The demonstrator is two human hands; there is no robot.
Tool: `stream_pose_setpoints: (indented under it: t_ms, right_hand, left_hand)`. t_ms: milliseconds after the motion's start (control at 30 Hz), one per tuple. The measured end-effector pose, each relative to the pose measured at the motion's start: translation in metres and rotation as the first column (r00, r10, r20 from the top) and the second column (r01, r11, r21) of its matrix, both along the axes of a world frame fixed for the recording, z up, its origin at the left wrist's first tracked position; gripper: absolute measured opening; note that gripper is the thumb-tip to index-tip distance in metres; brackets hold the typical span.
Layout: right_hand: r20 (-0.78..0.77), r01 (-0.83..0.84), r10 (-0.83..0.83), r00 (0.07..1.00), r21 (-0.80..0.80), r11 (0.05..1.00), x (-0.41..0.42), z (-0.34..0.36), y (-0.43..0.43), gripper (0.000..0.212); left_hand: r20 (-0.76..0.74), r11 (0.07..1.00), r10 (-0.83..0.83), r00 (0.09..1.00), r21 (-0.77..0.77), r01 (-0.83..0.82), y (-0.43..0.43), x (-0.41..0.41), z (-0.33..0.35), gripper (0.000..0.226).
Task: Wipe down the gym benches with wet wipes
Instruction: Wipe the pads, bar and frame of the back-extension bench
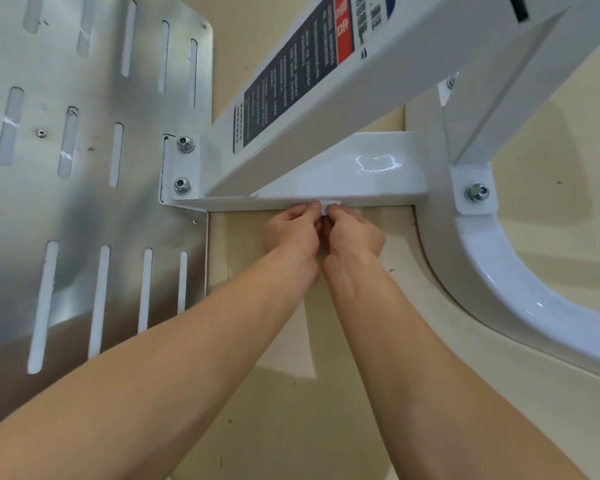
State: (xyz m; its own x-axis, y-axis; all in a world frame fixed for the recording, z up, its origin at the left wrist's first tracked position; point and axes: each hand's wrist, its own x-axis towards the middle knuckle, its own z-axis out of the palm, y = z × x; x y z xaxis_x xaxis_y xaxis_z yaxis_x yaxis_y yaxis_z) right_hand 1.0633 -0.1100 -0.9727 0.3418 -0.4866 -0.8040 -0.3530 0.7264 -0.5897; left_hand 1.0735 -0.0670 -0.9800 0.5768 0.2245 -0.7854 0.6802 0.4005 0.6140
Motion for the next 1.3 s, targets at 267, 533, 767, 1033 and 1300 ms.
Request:
stream_pose_setpoints:
  t_ms: [267, 533, 767, 1033, 1300]
  right_hand:
    - [0.031, 0.046, -0.045, 0.998, -0.006, 0.999, -0.010, 0.006, -0.032, 0.016]
    - [0.151, 0.045, -0.033, 0.988, -0.081, 0.996, -0.030, 0.007, -0.068, 0.046]
    - [0.195, -0.065, 0.096, 0.976, -0.161, 0.985, -0.044, 0.014, -0.059, 0.049]
    - [0.256, -0.255, 0.285, 0.924, -0.146, 0.956, -0.052, 0.015, -0.046, 0.050]
    - [0.277, -0.218, 0.266, 0.923, -0.192, 0.957, -0.046, 0.011, -0.067, 0.054]
  left_hand:
    - [-0.009, 0.998, -0.010, 1.000, -0.057, 0.009, -0.034, -0.006, 0.004, 0.009]
    - [-0.039, 0.971, -0.064, 0.997, -0.232, 0.053, -0.078, -0.013, 0.017, 0.015]
    - [0.018, 0.957, -0.169, 0.985, -0.237, 0.168, -0.068, -0.013, 0.014, 0.008]
    - [0.009, 0.972, -0.092, 0.996, -0.217, 0.092, -0.060, -0.014, 0.016, 0.001]
    - [0.038, 0.924, -0.202, 0.979, -0.325, 0.203, -0.080, -0.018, 0.024, 0.009]
